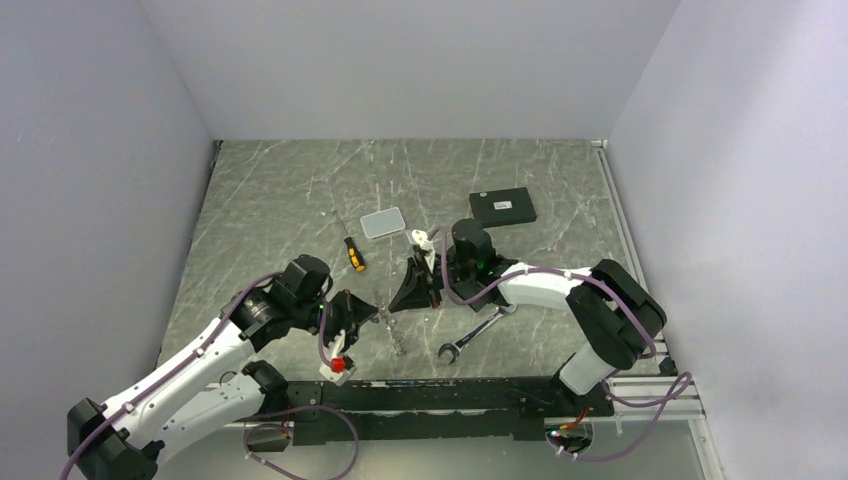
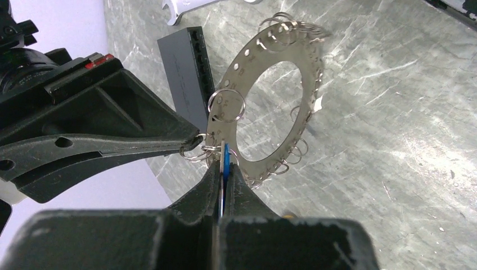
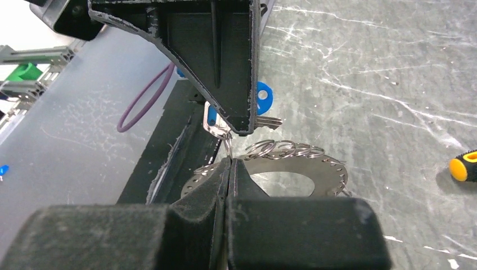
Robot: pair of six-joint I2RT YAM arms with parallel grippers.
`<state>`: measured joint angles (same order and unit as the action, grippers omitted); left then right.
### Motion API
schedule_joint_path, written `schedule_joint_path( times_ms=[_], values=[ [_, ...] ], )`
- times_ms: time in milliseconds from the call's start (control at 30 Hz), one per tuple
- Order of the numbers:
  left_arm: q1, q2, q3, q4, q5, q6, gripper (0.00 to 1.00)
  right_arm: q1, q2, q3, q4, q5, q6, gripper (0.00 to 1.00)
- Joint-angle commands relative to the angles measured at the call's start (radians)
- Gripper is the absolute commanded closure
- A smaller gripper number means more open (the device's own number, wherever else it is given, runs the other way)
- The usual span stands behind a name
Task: Remove the keys from the keyring
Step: Adjust the key on the keyring.
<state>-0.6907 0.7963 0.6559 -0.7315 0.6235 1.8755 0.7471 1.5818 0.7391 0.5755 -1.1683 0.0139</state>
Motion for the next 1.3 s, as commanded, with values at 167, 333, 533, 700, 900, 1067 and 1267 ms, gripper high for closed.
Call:
schedule_joint_path(
  times_ms=[167, 333, 533, 700, 900, 1067, 1267],
  values=[
    [-0.004, 0.001, -0.028, 0.037, 0.007, -0.090, 1.00, -0.052, 0.033, -0.036, 0.343, 0.025, 0.348, 1.00],
    [-0.004, 0.006, -0.053, 0.087, 0.006, -0.127, 1.00, -0.086, 0.073, -0.055, 0.478, 0.038, 0.490, 1.00],
    [-0.004, 0.039, -0.068, 0.167, 0.004, -0.168, 1.00, -0.099, 0.108, -0.068, 0.580, 0.065, 0.602, 1.00],
    [-0.008, 0.052, -0.082, 0.209, 0.005, -0.181, 1.00, -0.100, 0.135, -0.077, 0.646, 0.085, 0.664, 1.00],
    [-0.036, 0.070, -0.077, 0.249, -0.010, -0.247, 1.00, -0.100, 0.115, -0.082, 0.600, 0.117, 0.624, 1.00],
    [-0.061, 0.105, -0.055, 0.273, -0.033, -0.316, 1.00, -0.100, 0.105, -0.089, 0.580, 0.140, 0.607, 1.00],
    [-0.090, 0.132, -0.034, 0.301, -0.079, -0.417, 1.00, -0.098, 0.090, -0.101, 0.556, 0.160, 0.573, 1.00]
  ],
)
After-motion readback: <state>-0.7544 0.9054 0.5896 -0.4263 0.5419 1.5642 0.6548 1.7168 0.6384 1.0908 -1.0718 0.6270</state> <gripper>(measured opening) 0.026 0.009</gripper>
